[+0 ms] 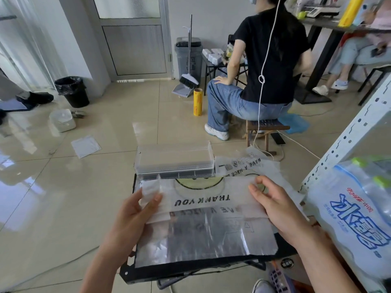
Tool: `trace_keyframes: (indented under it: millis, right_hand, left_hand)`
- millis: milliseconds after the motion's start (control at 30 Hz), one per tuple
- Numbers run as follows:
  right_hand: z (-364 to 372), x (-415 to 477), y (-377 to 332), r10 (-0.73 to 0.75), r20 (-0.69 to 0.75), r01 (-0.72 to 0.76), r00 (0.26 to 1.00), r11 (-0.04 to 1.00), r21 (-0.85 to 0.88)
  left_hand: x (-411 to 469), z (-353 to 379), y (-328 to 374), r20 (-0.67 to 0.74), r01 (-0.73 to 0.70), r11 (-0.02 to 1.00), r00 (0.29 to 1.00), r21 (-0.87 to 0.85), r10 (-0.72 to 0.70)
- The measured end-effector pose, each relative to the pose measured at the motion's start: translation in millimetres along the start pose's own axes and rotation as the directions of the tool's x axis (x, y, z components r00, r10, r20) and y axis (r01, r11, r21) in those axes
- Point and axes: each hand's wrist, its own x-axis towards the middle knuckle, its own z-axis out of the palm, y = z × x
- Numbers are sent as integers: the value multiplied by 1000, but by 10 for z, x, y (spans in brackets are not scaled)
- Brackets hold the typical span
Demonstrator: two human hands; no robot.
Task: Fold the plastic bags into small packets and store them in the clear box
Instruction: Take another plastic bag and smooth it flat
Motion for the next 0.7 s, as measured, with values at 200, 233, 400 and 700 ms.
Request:
trace_keyframes:
  millis: [200,233,400,700]
  right_hand:
    - [-70,6,-84,72,175,-114,982,964,239]
    - [-79,9,-75,58,173,-99,983,965,243]
    - [-99,15,-54,78,107,-98,991,973,207]
    - [-136,17,9,182,306,-270,934,923,274]
  left_hand:
    - [1,-11,18,27,-11,997,1000,-73,13]
    - [-4,-26,30,52,-15,997,998,-81,20]
    - [-11,-54,43,132,28,998,991,-60,-20]
    - [21,-72,-2,111,5,1000,994,-5,-4]
